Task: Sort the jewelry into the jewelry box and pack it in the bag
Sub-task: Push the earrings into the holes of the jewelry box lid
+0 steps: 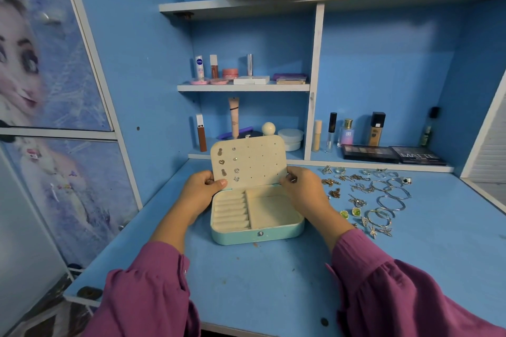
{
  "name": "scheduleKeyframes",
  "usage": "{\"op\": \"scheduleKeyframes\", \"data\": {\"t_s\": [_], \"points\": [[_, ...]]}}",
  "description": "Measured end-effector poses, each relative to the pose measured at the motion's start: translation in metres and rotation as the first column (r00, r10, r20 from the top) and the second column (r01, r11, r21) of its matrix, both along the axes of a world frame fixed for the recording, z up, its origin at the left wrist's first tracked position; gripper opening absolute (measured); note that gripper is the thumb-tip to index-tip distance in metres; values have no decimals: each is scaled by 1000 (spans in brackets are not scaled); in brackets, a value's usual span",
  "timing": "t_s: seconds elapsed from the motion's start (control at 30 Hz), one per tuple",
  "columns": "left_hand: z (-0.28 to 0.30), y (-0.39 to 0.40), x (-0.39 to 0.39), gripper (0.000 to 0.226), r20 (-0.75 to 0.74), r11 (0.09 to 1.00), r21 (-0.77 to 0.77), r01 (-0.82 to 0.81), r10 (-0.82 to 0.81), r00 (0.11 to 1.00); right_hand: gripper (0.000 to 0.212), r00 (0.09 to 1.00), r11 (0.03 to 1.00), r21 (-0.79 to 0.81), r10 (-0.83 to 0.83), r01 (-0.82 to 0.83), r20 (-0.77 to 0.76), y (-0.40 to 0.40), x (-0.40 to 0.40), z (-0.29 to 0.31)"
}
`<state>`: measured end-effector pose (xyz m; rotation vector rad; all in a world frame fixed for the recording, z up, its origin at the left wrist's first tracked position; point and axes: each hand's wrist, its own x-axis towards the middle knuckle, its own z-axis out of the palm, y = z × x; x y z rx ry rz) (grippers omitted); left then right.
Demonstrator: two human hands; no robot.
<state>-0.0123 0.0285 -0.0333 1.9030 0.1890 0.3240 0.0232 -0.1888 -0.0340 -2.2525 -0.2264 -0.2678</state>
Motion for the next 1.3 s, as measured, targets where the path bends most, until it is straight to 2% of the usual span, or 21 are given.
{"op": "scheduleKeyframes", "data": {"t_s": [0.1, 0.23, 0.37, 0.57, 0.73, 1.3], "points": [[0, 0, -1, 6, 4, 1000, -13, -8, 8, 1000, 17, 1000, 1000, 14, 13, -13, -5, 0, -1, 2], [0, 0, -2, 9, 12, 997, -72, -13, 14, 1000, 38, 999, 995, 105, 5, -2, -36, -5, -3, 4], [1, -1, -1, 13, 15, 997, -73, -32, 33, 999, 38, 1000, 997, 77, 13, -11, -21, -6, -2, 3], [2, -6, -1, 2, 61, 974, -225, -18, 33, 998, 39, 1000, 998, 62, 15, -15, 1, -6, -3, 1], [3, -11, 1, 14, 113, 944, -330, 3, 37, 993, 39, 1000, 998, 54, 21, -22, 5, -6, -4, 2], [0, -11, 2, 9, 144, 940, -339, -30, 83, 986, 35, 998, 997, 45, 64, -65, 17, -9, -5, 3]]}}
